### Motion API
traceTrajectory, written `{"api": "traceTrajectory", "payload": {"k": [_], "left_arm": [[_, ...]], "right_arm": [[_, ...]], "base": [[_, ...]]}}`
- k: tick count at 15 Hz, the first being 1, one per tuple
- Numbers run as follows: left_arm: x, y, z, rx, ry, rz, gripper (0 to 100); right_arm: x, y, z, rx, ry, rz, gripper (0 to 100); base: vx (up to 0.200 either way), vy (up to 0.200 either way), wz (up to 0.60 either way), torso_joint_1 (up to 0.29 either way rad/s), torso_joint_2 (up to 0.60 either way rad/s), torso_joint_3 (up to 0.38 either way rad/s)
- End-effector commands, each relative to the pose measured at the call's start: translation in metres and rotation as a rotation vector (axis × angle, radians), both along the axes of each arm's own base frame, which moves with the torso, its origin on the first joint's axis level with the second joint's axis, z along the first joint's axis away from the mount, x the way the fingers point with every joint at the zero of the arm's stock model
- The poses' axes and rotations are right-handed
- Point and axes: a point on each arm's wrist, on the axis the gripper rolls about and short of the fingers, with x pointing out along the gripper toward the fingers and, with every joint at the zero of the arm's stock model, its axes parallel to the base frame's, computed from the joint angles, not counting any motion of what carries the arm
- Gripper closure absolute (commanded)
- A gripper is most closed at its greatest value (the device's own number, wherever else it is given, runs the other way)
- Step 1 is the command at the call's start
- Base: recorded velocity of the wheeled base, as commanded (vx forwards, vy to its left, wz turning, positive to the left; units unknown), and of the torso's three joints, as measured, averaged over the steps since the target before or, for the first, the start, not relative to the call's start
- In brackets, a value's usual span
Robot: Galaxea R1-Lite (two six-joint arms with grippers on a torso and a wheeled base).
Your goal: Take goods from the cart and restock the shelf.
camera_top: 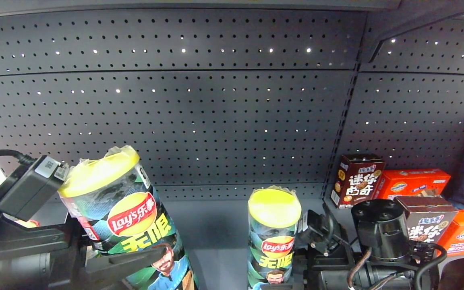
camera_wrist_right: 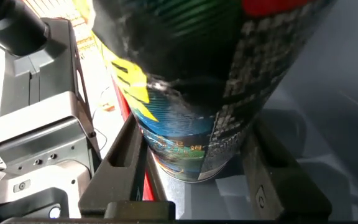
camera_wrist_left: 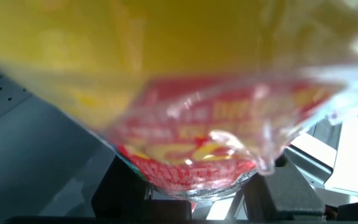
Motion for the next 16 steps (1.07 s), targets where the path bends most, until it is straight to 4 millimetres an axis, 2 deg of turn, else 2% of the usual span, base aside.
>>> {"api": "traceTrajectory", "payload": {"k": [1, 2, 3, 11, 16], "left_arm": [[0.0, 0.0, 0.0, 0.0, 0.001, 0.0, 100], [0.0, 0.0, 0.0, 0.0, 0.001, 0.0, 100], [0.0, 0.0, 0.0, 0.0, 0.001, 0.0, 100], [-0.001, 0.0, 0.0, 0.0, 0.001, 0.0, 100], [-0.001, 0.0, -0.001, 0.002, 0.006, 0.0, 100]], "right_arm": [[0.001, 0.0, -0.003, -0.008, 0.008, -0.003, 100], [0.001, 0.0, -0.003, -0.009, 0.009, -0.003, 100], [0.001, 0.0, -0.004, -0.012, 0.01, -0.003, 0], [-0.006, -0.008, -0.003, -0.018, 0.012, -0.011, 0], [-0.026, -0.035, 0.018, 0.03, -0.047, -0.042, 0]], "base": [[0.0, 0.0, 0.0, 0.0, 0.0, 0.0], [0.0, 0.0, 0.0, 0.0, 0.0, 0.0], [0.0, 0.0, 0.0, 0.0, 0.0, 0.0], [0.0, 0.0, 0.0, 0.0, 0.0, 0.0], [0.0, 0.0, 0.0, 0.0, 0.0, 0.0]]}}
